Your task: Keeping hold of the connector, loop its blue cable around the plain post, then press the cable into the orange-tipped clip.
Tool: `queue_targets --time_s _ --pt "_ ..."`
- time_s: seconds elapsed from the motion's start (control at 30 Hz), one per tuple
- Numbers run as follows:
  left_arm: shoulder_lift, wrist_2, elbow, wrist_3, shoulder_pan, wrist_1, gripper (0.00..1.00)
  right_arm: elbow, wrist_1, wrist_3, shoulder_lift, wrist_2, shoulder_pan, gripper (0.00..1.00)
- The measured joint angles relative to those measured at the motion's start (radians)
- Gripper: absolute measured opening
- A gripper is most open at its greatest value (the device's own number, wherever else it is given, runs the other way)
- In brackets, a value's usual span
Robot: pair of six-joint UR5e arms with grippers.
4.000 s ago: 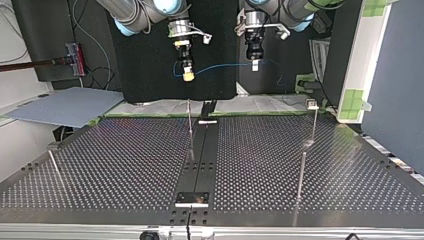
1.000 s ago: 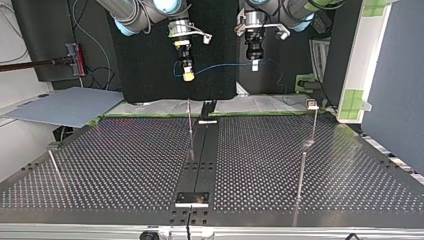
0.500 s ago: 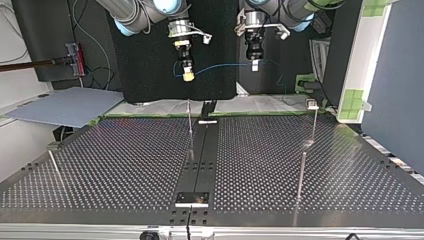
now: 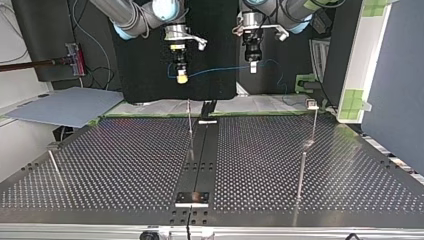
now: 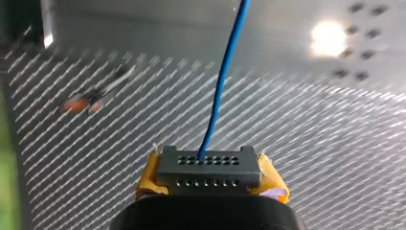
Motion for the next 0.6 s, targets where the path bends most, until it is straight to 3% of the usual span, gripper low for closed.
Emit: queue_targets --time_s 0.23,0.6 --pt "0.004 -0.003 0.002 0.017 -0.001 -0.06 0.0 -0.003 0.07 0.0 0.069 0.066 -0.01 0.0" --pt "0.004 -0.003 0.002 0.017 -0.001 -0.122 0.0 -0.003 0.188 0.0 0.091 0.08 -0.01 0.0"
